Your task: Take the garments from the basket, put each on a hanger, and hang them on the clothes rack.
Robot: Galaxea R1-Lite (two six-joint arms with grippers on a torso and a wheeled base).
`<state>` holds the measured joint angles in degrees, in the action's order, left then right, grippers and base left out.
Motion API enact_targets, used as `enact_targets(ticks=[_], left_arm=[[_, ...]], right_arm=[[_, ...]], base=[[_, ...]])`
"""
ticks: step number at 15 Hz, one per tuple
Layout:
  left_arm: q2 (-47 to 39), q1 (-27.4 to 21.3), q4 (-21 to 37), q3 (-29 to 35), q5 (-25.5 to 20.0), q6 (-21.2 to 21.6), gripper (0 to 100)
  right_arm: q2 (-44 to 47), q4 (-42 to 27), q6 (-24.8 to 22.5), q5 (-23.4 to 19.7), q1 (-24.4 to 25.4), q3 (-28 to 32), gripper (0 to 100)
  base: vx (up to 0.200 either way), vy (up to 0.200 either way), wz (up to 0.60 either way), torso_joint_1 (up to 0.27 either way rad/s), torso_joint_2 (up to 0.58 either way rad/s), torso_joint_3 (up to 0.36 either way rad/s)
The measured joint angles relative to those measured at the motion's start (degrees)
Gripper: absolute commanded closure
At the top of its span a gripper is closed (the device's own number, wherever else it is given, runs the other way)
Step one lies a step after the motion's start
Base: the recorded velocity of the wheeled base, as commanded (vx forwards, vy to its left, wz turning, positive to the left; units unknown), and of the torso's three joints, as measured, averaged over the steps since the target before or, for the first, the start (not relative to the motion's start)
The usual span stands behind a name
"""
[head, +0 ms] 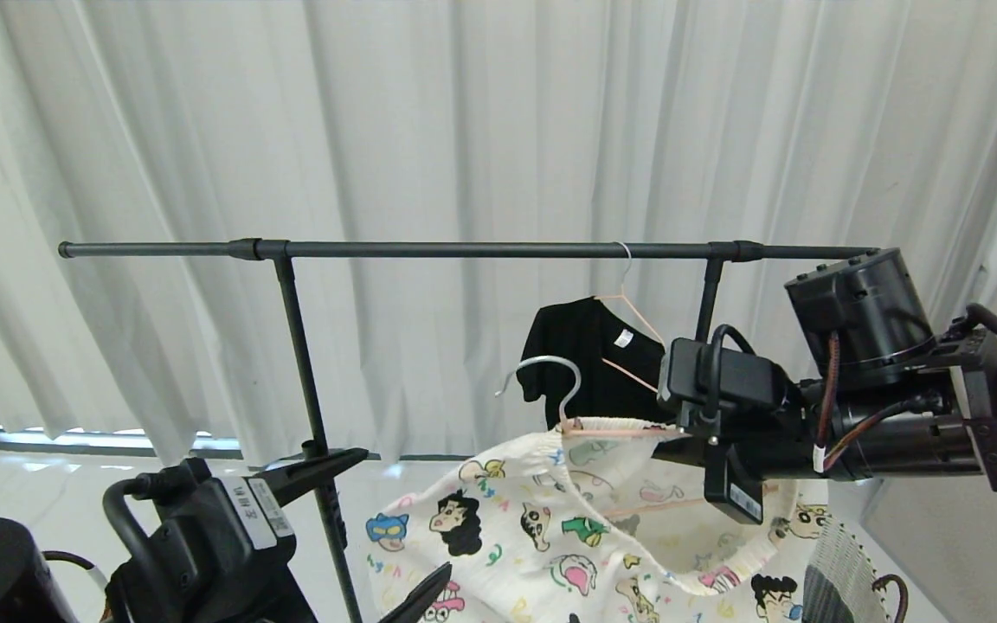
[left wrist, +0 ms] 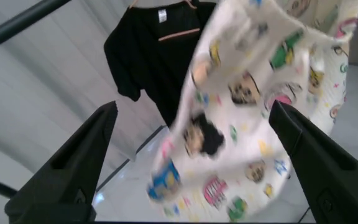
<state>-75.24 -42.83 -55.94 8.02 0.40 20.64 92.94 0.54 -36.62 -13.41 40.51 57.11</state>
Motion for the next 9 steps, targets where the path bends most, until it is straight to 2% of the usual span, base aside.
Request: enact_targets(ticks=[2, 5, 7, 9], left_arm=[[1.3, 2.4, 0.1, -3.1, 0.0, 0.0, 0], [0.7, 11.4, 0.1, -6.5, -0.4, -0.4, 0], [-2.4, 16.1, 0.2, -6.7, -0.6, -1.2, 0], [-6.6, 17.9, 0.2, -4.9, -1.8, -2.2, 0]], right_arm=[[-0.5, 3.2, 0.0, -0.3, -2.1, -1.3, 100], [-2.2, 5.0, 0.0, -2.2, -4.5, -3.1, 100], [-3.7, 5.4, -0.1, -3.5, -4.8, -4.0, 100], [-4.9, 6.0, -0.1, -3.7, -4.9, -4.6, 100]], base=[[0.0, 0.0, 0.0, 0.0, 0.0, 0.0], [0.0, 0.0, 0.0, 0.0, 0.0, 0.0], [0.0, 0.0, 0.0, 0.0, 0.0, 0.0], [0.0, 0.0, 0.0, 0.0, 0.0, 0.0]])
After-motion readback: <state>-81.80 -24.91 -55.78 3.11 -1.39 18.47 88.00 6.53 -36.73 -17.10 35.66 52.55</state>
